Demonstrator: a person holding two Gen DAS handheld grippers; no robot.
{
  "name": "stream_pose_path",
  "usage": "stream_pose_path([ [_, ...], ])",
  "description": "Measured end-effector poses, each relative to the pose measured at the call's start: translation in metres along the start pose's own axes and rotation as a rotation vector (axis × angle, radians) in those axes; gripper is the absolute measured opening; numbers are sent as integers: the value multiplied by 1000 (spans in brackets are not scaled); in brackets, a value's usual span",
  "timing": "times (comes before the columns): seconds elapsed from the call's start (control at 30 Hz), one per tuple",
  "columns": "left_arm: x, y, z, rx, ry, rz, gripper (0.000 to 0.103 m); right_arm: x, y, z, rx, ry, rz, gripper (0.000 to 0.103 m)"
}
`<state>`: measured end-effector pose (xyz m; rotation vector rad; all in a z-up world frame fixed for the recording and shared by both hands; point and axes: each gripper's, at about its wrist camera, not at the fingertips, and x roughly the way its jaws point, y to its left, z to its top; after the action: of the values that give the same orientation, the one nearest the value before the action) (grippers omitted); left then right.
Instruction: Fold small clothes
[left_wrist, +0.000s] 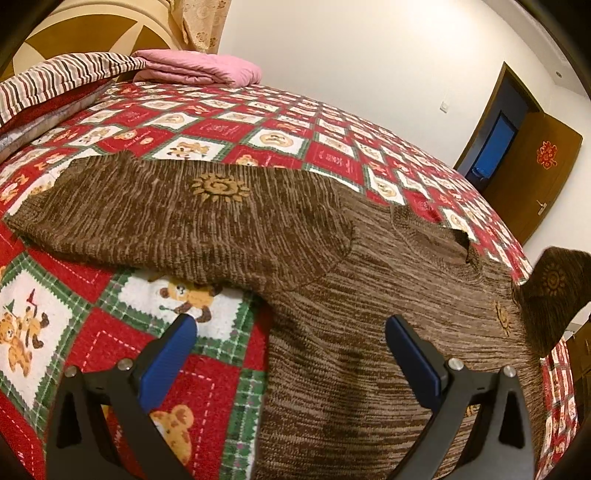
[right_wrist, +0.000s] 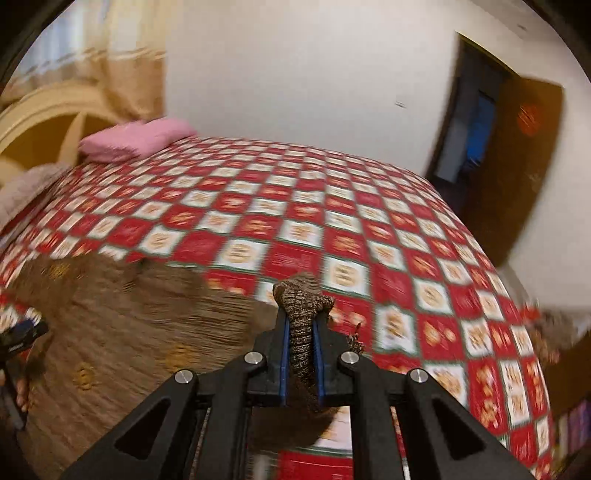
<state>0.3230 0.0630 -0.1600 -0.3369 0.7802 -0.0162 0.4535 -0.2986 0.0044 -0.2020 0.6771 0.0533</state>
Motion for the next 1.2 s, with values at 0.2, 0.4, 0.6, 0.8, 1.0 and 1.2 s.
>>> stream_pose_path([
  [0.2, 0, 1, 0, -3, -1, -6, 103, 41, 96, -6, -26, 59, 227, 20],
  [0.4, 0, 2, -1, -3, 4, -5, 103, 86, 142, -62, 82, 215, 499, 70],
  [0.6, 4, -8, 1, 36, 35, 47, 103, 46, 70, -112, 163, 95, 442, 71],
  [0.8, -23, -59, 11, 178, 51, 94, 103, 42, -29, -155, 358, 6, 176, 71],
  [1.0, -22, -159, 2, 393, 70, 32, 103, 54, -81, -195, 687, -46, 297, 76],
  [1.2, 36, -231, -34, 554, 142, 66, 103, 58, -80, -195, 703, -36, 315, 79],
])
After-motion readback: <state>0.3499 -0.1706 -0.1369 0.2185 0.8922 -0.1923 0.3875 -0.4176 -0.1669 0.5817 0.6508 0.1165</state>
